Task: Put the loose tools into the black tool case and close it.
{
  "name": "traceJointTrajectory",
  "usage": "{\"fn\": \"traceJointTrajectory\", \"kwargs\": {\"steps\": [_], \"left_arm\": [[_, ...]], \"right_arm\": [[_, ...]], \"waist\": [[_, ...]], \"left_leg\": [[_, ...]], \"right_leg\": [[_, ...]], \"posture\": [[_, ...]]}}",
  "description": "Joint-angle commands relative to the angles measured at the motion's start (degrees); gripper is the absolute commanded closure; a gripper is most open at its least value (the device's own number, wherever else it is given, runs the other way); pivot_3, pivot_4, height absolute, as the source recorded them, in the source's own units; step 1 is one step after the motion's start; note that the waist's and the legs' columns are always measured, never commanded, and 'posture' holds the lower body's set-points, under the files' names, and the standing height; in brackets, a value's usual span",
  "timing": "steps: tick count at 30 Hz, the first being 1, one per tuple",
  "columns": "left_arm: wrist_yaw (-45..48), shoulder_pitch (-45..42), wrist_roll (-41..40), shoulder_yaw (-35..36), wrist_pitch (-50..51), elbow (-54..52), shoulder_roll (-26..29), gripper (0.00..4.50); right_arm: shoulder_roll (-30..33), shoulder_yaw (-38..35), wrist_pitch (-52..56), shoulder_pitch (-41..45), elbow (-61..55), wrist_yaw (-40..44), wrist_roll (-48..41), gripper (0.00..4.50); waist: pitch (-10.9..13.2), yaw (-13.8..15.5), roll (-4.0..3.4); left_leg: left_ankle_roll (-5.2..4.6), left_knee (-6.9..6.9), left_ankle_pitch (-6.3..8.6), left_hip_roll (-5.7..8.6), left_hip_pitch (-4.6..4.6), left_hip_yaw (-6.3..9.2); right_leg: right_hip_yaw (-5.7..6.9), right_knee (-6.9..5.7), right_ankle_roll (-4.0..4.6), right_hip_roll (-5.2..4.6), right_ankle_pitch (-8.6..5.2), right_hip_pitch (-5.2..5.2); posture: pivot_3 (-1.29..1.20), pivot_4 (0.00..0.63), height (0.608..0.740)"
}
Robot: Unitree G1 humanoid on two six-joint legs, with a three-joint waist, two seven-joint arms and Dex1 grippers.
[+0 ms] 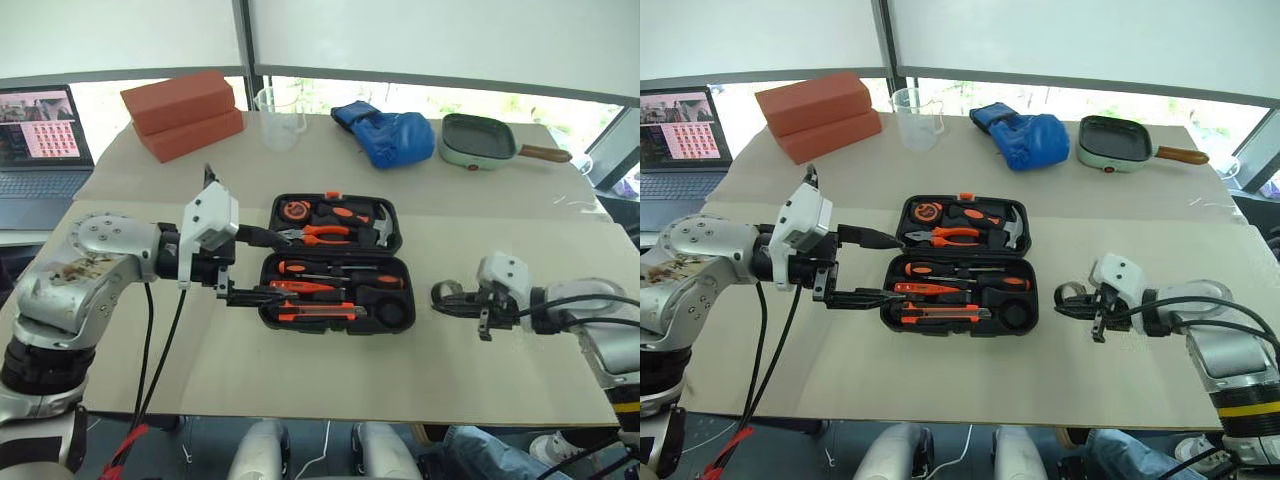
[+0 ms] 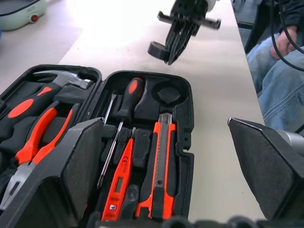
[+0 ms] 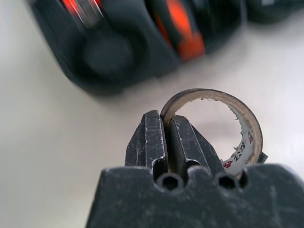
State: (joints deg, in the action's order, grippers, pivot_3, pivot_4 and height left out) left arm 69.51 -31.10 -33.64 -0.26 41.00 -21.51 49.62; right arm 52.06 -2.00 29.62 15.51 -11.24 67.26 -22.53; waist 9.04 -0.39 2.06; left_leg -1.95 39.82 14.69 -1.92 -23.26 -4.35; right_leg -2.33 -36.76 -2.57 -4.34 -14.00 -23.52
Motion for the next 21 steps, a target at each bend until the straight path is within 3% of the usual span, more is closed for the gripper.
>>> {"fn": "traceJointTrajectory", "kwargs": {"steps": [1, 9, 14, 21], "left_arm": [[1.1, 0.0, 0.7, -0.6, -2.4, -0.5, 1.1, 0.00], [0.6, -0.3, 1.3, -1.8, -3.1, -0.6, 0.6, 0.00], [0.1, 0.5, 1.3, -1.2, -3.0, -1.3, 0.8, 0.00], [-1.0, 0.8, 0.6, -0.6, -2.5, -1.5, 0.6, 0.00]], "right_arm": [[-0.3, -0.2, 5.8, 3.0, -9.9, -0.6, -6.1, 4.45], [-0.3, 12.2, 3.2, 5.6, -11.6, -2.0, 2.6, 4.45], [-0.4, 14.9, 0.3, 5.6, -9.0, -2.2, 6.8, 4.45], [-0.9, 15.3, 0.0, 5.5, -7.8, -1.2, 8.2, 2.09]], "waist": [[0.0, -0.2, 0.00], [0.0, 0.3, 0.01], [0.0, 0.3, 0.01], [0.0, 0.4, 0.01]], "left_leg": [[0.00, -0.01, 0.00, -0.01, 0.00, 0.02], [0.00, 0.03, 0.00, 0.08, -0.08, 0.00], [0.00, 0.03, 0.00, 0.07, -0.13, -0.02], [0.01, 0.09, -0.01, 0.07, -0.50, -0.05]], "right_leg": [[0.01, 0.00, 0.01, 0.00, 0.00, 0.00], [0.03, 0.05, -0.01, -0.08, 0.00, -0.02], [0.02, 0.02, -0.01, -0.06, 0.00, -0.13], [-0.03, -0.13, -0.01, -0.05, 0.00, -0.56]], "posture": [[0.00, 0.150, 0.738], [0.00, 0.150, 0.738], [0.00, 0.150, 0.738], [0.00, 0.150, 0.738]]}}
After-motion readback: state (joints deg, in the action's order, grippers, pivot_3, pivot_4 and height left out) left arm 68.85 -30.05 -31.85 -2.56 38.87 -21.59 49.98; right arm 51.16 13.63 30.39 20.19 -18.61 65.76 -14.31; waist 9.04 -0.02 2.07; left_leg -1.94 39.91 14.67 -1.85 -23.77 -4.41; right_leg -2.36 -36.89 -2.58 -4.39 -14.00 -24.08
